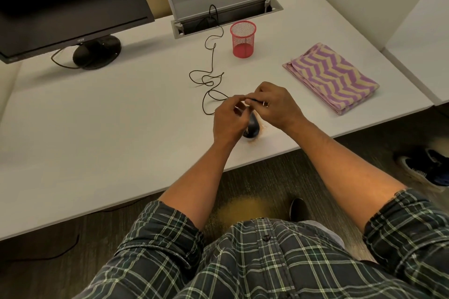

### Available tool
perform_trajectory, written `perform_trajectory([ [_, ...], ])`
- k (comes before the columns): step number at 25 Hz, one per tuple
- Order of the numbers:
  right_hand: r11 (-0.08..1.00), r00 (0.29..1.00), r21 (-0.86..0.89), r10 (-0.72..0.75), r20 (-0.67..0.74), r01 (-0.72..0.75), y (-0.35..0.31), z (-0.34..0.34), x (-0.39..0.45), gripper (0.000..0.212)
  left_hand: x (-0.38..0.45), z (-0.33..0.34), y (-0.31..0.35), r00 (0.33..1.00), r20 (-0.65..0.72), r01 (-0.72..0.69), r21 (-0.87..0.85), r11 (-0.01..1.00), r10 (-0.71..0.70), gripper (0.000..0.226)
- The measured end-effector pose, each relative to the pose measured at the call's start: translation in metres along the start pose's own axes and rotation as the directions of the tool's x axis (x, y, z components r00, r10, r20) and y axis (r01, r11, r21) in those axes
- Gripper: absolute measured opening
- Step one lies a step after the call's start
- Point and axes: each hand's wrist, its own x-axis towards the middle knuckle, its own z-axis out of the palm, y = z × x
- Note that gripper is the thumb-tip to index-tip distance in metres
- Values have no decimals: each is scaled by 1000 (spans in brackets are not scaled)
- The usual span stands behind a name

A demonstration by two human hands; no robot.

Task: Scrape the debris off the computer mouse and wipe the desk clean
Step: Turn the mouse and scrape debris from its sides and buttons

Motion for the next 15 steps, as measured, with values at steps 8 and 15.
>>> perform_trajectory([
  [8,992,993,121,-55,106,43,-5,-1,-1,23,0,-11,-3,999,15,-52,152,987,51,19],
  [15,976,879,-45,210,428,-211,12,-6,4,68,-2,-26,-12,997,-73,39,127,991,-30,13],
])
